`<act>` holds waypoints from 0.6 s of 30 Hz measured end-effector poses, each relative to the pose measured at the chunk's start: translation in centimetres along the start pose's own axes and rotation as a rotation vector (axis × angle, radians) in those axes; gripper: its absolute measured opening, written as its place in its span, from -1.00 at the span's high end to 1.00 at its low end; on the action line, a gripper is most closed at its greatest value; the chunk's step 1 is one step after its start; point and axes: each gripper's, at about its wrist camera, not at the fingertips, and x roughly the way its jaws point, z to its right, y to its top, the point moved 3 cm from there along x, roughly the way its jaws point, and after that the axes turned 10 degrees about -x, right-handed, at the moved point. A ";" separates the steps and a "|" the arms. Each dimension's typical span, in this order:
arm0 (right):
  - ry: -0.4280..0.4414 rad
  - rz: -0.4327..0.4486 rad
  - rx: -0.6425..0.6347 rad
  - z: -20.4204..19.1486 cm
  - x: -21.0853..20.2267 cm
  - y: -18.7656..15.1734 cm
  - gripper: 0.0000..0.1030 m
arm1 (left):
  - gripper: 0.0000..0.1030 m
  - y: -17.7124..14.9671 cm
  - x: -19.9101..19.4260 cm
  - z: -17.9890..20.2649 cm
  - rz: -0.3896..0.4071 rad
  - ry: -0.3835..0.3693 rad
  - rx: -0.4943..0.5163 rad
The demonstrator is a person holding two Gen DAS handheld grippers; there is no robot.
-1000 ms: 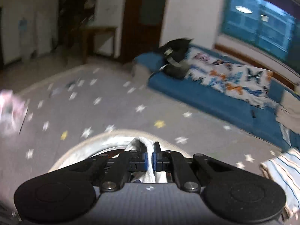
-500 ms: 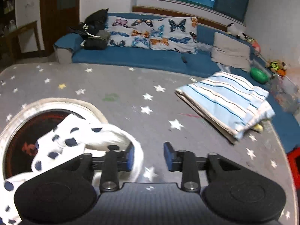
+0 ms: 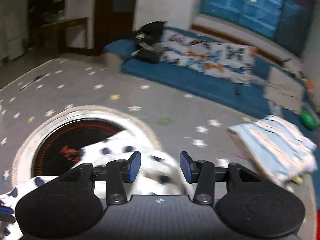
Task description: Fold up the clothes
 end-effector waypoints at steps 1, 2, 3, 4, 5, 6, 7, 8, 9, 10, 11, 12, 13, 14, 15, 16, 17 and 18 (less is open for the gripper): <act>0.023 -0.010 -0.016 -0.5 0.8 0.3 0.16 | 0.82 0.1 -0.1 -0.1 0.004 0.004 -0.001; 0.055 -0.023 -0.039 -1.3 1.8 0.5 0.16 | 0.77 0.3 -0.3 -0.1 0.009 0.008 -0.003; 0.085 -0.035 -0.060 -2.1 2.7 0.8 0.16 | 0.75 0.5 -0.4 -0.2 0.014 0.011 -0.005; 0.106 -0.044 -0.078 -2.7 3.5 1.0 0.16 | 0.75 0.6 -0.5 -0.4 0.019 0.015 -0.006; 0.122 -0.058 -0.096 -3.3 4.2 1.2 0.16 | 0.73 0.8 -0.5 -0.5 0.025 0.018 -0.009; 0.136 -0.074 -0.113 -3.8 4.9 1.3 0.16 | 0.69 1.1 -0.4 -0.6 0.030 0.026 -0.012; 0.149 -0.092 -0.130 -4.4 5.6 1.3 0.16 | 0.57 1.4 -0.3 -0.8 0.036 0.033 -0.014; 0.155 -0.109 -0.146 -4.9 6.2 1.2 0.17 | 0.41 1.7 -0.2 -0.9 0.042 0.041 -0.017; 0.158 -0.125 -0.160 -5.3 6.9 1.1 0.19 | 0.37 1.9 0.1 -1.0 0.043 0.048 -0.017; 0.155 -0.140 -0.166 -5.5 7.4 0.9 0.23 | 0.36 2.1 0.5 -1.2 0.045 0.056 -0.016; 0.152 -0.150 -0.169 -5.7 7.7 0.8 0.38 | 0.36 2.3 0.8 -1.3 0.046 0.063 -0.015; 0.149 -0.144 -0.161 -5.5 7.7 0.8 0.48 | 0.36 2.4 1.2 -1.4 0.044 0.068 -0.011; 0.146 -0.139 -0.154 -5.4 7.6 0.8 0.61 | 0.36 2.4 1.6 -1.5 0.039 0.072 -0.010; 0.142 -0.133 -0.146 -5.3 7.6 0.8 0.64 | 0.38 2.5 2.0 -1.6 0.033 0.075 -0.009; 0.139 -0.128 -0.139 -5.2 7.6 0.8 0.64 | 0.38 2.5 2.3 -1.6 0.028 0.079 -0.009; 0.136 -0.122 -0.131 -5.0 7.5 0.8 0.63 | 0.39 2.5 2.6 -1.7 0.023 0.080 -0.008; 0.133 -0.118 -0.124 -4.9 7.5 0.8 0.57 | 0.39 2.5 2.9 -1.7 0.017 0.081 -0.008; 0.128 -0.115 -0.117 -4.6 7.6 1.0 0.56 | 0.39 2.4 3.1 -1.7 0.012 0.082 -0.008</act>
